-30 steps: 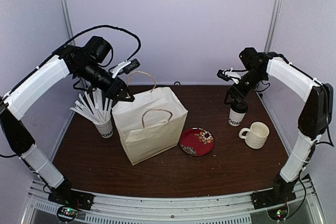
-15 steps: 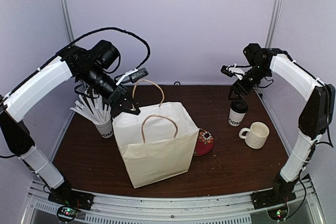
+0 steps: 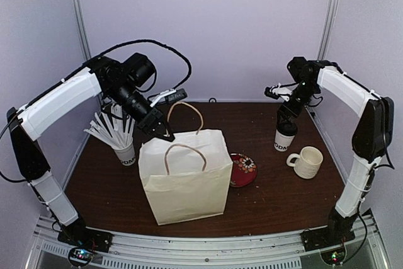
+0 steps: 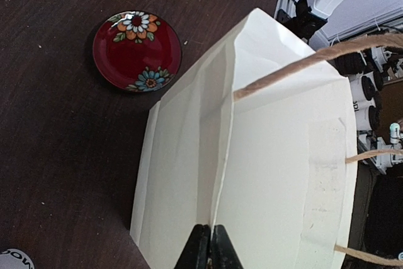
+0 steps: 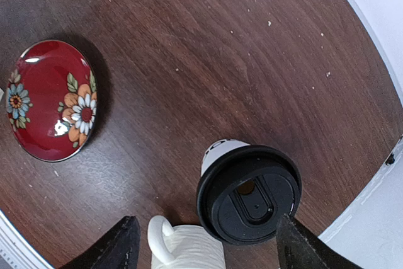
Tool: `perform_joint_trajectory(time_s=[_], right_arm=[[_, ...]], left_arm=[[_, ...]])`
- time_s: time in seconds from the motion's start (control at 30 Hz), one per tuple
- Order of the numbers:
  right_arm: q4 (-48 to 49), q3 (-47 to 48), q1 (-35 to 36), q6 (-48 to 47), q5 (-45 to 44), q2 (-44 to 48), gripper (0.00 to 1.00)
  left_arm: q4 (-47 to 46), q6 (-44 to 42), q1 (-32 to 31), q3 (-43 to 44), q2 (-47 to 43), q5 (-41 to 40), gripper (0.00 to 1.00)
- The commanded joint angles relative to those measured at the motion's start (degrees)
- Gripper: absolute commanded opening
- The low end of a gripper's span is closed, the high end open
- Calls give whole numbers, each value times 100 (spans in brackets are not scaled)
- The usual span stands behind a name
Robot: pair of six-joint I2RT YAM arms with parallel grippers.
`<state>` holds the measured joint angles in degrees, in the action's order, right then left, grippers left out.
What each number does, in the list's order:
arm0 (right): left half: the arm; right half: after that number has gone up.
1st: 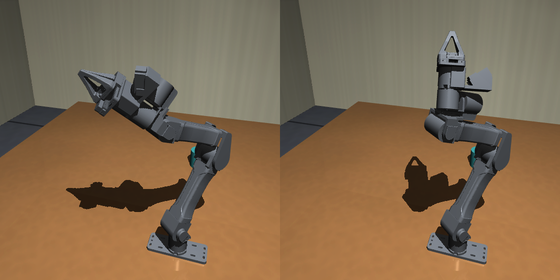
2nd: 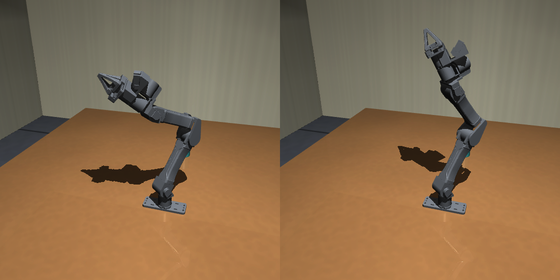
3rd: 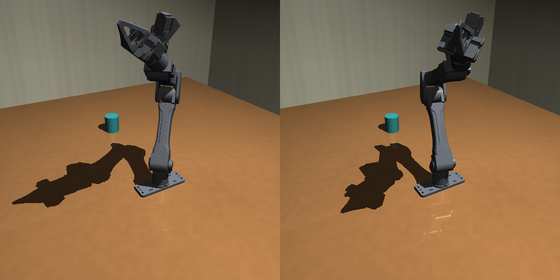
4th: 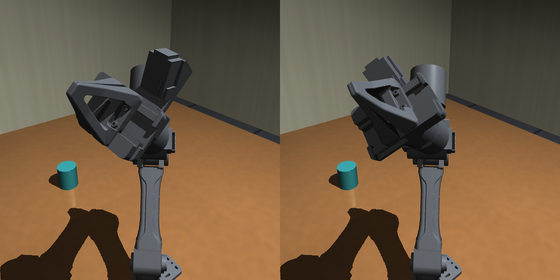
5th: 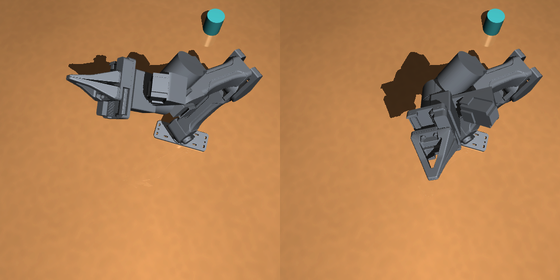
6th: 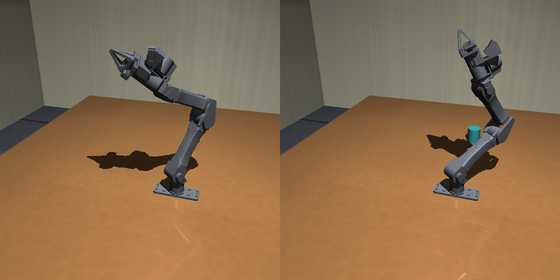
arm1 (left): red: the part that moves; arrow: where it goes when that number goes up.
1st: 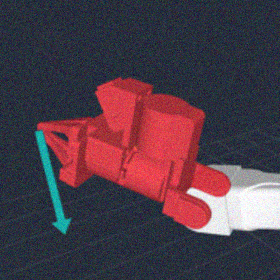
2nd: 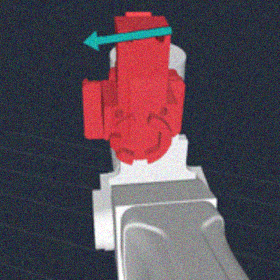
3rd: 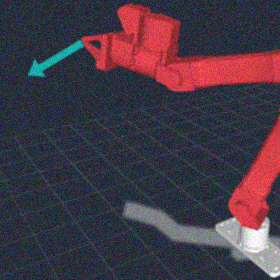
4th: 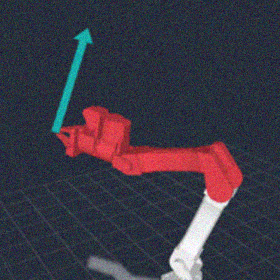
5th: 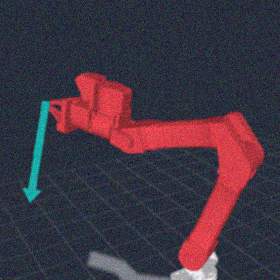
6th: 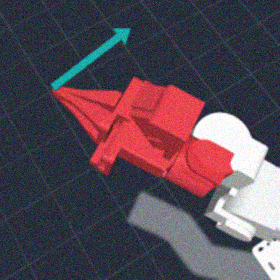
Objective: Pack the takeout coffee
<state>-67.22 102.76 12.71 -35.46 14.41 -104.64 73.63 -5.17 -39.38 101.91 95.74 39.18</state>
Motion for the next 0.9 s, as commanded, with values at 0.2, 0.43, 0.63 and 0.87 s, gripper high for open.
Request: perform_joint_trajectory(time_s=[0.2, 0.43, 0.63, 0.87], right_arm=[[-68, -10, -274, -229, -944, -412, 79], [-167, 281, -370, -244, -954, -668, 85], [-488, 639, -416, -312, -765, -1013, 87], [-796, 1066, -471, -273, -414, -1368, 83]], left_arm=[[-257, -170, 9, 331, 16, -715, 34], [-629, -175, 9, 130, -300, -894, 51], [-687, -194, 9, -6, -392, -955, 52], [-709, -204, 13, -92, -433, -901, 52]])
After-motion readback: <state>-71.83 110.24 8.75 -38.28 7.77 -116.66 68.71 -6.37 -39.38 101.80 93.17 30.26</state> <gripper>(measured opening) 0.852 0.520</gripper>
